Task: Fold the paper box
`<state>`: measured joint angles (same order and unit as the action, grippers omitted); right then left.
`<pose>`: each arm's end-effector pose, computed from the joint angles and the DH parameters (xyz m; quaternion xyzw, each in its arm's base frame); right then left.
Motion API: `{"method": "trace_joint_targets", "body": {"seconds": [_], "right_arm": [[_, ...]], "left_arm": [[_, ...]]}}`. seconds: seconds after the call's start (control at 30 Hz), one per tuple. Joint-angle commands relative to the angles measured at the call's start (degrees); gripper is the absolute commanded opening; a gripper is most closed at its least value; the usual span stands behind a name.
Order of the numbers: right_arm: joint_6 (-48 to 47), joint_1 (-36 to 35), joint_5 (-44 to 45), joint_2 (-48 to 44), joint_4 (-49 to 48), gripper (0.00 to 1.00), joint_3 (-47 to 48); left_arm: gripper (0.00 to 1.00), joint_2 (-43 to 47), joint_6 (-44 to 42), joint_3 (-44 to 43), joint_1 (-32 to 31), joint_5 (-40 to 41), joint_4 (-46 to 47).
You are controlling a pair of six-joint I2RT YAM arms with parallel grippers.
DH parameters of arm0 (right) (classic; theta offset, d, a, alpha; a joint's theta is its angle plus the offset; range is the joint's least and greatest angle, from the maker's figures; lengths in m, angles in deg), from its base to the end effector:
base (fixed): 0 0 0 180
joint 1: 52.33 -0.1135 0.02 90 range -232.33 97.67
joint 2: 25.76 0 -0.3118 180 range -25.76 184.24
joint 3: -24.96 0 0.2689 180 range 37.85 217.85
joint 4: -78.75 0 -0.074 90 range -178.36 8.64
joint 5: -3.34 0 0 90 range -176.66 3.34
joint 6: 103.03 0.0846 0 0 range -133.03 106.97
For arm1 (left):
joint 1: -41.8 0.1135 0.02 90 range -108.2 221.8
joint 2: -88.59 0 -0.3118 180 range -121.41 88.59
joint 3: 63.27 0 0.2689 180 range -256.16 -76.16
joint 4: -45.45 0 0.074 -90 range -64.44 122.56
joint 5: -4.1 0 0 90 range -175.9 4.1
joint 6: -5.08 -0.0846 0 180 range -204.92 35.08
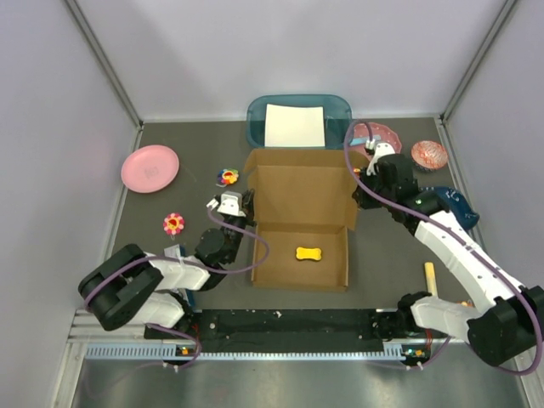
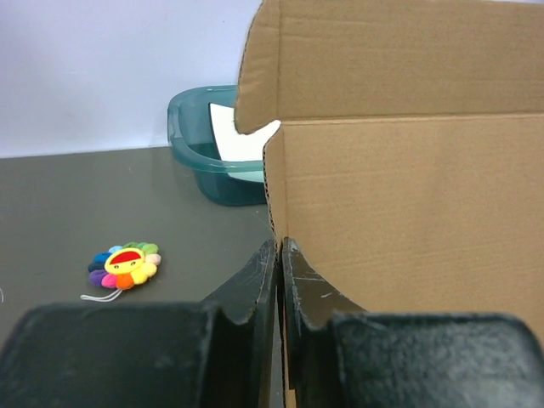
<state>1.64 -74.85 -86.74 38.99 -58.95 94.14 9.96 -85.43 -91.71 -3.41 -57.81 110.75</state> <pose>0.2589 0.1075 0.3189 -0.0618 0.8962 0.1407 0.4163 0.2214 -0.1665 0.2514 0.0516 0.6183 -0.1564 0.7685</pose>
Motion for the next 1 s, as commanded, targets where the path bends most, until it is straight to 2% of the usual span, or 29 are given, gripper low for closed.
{"method": "trace_joint_targets", "body": {"seconds": [0.0, 0.1, 0.2, 0.3, 0.4, 0.43, 0.5, 0.57, 0.6, 0.73, 0.8, 0.83, 0.93, 0.97], "right_arm": [[-1.14, -0.50, 4.03, -4.10, -4.18, 0.00, -1.71], [-1.14, -0.68, 5.08, -5.07, -4.71, 0.00, -2.41], [-1.14, -1.38, 7.01, -6.13, -5.32, 0.00, -3.12], [-1.40, -2.17, 8.16, -6.57, -5.50, 0.00, -3.38], [-1.58, -2.87, 8.78, -6.92, -5.59, 0.00, -3.47], [-1.67, -3.05, 9.04, -7.01, -5.68, 0.00, -3.47], [-2.46, -3.58, 9.83, -7.44, -5.59, 0.00, -3.56], [-2.90, -4.02, 10.53, -8.06, -5.50, 0.00, -3.91], [-3.07, -4.11, 10.62, -8.67, -5.59, 0.00, -4.26], [-3.43, -4.46, 11.15, -9.29, -5.59, 0.00, -4.70], [-3.69, -4.72, 11.41, -9.38, -5.68, 0.00, -4.61], [-3.78, -4.81, 11.41, -9.47, -5.68, 0.00, -4.61], [-3.69, -4.98, 11.33, -9.38, -5.68, 0.00, -4.61], [-3.78, -5.07, 11.33, -9.21, -5.59, 0.00, -4.61]], "left_arm": [[0.16, 4.70, -2.65, -0.36, -0.14, 0.99, 14.80], [0.23, 9.45, -3.35, -0.53, -0.14, 1.43, 8.58], [0.27, 14.90, -3.53, -1.06, -0.05, 4.23, 0.14], [0.35, 18.86, -4.05, -1.59, 0.03, 6.27, -5.93], [0.47, 21.50, -5.55, -2.55, 0.47, 4.61, -10.50], [0.56, 22.28, -5.55, -3.77, 0.82, 1.99, -12.52], [0.62, 24.65, -5.03, -6.32, 1.79, -1.27, -24.62], [0.64, 27.98, -2.66, -11.85, 3.63, -8.56, -36.56], [0.65, 29.05, -2.04, -13.78, 4.51, -11.72, -47.06], [0.69, 31.70, 2.69, -24.40, 10.30, -22.53, -67.96], [0.71, 30.39, 3.94, -29.07, 12.51, -27.20, -77.00], [0.72, 28.29, 4.46, -33.80, 14.17, -27.83, -85.23], [0.73, 22.76, 4.90, -41.89, 15.50, -35.02, -99.31], [0.74, 21.43, 5.17, -43.58, 15.50, -36.78, -101.46]]}}
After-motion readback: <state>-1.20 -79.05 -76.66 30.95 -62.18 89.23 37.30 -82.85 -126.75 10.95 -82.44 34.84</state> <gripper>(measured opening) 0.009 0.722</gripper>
